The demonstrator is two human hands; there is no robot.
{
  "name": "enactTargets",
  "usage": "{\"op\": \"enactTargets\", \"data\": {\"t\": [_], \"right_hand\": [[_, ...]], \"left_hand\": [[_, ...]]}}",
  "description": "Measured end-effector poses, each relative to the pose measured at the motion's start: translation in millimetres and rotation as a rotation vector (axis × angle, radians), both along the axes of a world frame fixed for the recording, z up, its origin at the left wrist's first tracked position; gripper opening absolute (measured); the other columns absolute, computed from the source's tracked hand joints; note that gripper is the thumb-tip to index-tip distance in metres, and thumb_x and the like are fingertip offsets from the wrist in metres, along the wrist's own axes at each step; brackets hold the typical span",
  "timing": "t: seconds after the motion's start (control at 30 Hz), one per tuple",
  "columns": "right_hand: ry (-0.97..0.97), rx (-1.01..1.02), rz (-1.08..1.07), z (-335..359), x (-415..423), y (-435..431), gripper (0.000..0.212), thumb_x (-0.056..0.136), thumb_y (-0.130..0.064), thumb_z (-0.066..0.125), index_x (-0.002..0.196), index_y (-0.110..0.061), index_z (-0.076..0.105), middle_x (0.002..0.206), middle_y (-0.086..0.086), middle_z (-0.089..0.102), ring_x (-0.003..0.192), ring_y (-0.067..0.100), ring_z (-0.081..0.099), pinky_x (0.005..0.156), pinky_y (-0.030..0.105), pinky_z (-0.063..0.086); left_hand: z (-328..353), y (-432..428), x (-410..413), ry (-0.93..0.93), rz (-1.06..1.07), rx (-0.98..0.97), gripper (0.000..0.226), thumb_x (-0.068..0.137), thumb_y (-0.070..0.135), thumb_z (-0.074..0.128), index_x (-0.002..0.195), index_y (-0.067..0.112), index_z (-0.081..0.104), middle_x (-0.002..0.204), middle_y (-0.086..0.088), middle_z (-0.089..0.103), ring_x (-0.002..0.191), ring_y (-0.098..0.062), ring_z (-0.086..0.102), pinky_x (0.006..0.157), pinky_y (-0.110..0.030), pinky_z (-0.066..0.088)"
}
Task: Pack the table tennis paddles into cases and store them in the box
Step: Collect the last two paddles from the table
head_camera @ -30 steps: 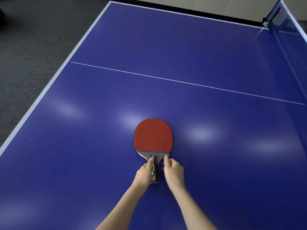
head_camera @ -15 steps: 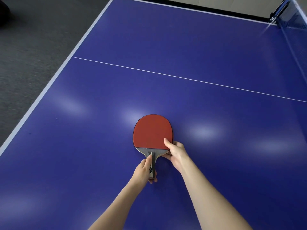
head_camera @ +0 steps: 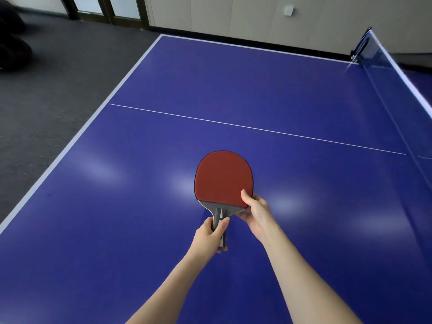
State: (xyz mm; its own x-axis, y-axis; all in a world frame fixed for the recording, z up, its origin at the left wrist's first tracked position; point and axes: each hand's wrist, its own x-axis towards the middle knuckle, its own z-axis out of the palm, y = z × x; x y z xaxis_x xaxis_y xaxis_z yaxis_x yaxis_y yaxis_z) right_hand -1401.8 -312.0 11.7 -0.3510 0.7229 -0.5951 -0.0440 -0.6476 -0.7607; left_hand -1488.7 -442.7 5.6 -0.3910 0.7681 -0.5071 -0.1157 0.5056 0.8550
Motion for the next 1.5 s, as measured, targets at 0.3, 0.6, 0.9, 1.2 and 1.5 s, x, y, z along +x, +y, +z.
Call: {"op": "enactTargets", "data": {"t": [0.3,0.6,0.9,1.2,1.5], "right_hand": [[0.033,0.125,-0.060,61,74,-5,0.016,0.092,-0.021,0.060,0.101,-0.009,0.063,0.095,0.009,0.070,0.083,0.023,0.068,0.068,0.035,0.060],[-0.032,0.198,-0.315,103,154,-21,0.020,0.092,-0.021,0.062,0.102,-0.004,0.062,0.091,0.010,0.069,0.074,0.019,0.067,0.063,0.033,0.059],[-0.041,0.242,-0.699,126,241,-62,0.019,0.088,-0.025,0.066,0.095,-0.007,0.064,0.078,0.007,0.071,0.065,0.016,0.070,0.059,0.032,0.058],[-0.027,0.323,-0.999,153,379,-148,0.020,0.091,-0.024,0.063,0.100,-0.006,0.065,0.091,0.010,0.073,0.079,0.021,0.071,0.068,0.035,0.059],[-0.005,0.352,-1.237,172,557,-265,0.020,0.092,-0.020,0.061,0.104,-0.005,0.062,0.096,0.012,0.072,0.083,0.025,0.070,0.067,0.037,0.058]], "left_hand": [[45,9,66,0.020,-0.044,0.063,0.039,0.093,0.048,0.051,0.084,0.010,0.049,0.058,-0.002,0.060,0.049,-0.016,0.060,0.053,-0.026,0.049],[67,28,118,-0.021,-0.303,0.115,0.043,0.092,0.049,0.051,0.086,0.006,0.050,0.061,-0.005,0.063,0.052,-0.021,0.064,0.049,-0.024,0.048],[96,35,181,-0.010,-0.661,0.205,0.039,0.092,0.047,0.052,0.085,0.008,0.053,0.059,-0.002,0.066,0.050,-0.018,0.064,0.050,-0.026,0.050],[127,-1,317,-0.013,-0.965,0.270,0.040,0.093,0.047,0.052,0.082,0.009,0.052,0.061,-0.005,0.064,0.047,-0.014,0.062,0.048,-0.021,0.048],[146,-91,506,-0.069,-1.152,0.299,0.038,0.093,0.044,0.054,0.086,0.006,0.052,0.064,-0.009,0.064,0.052,-0.023,0.064,0.048,-0.028,0.047]]}}
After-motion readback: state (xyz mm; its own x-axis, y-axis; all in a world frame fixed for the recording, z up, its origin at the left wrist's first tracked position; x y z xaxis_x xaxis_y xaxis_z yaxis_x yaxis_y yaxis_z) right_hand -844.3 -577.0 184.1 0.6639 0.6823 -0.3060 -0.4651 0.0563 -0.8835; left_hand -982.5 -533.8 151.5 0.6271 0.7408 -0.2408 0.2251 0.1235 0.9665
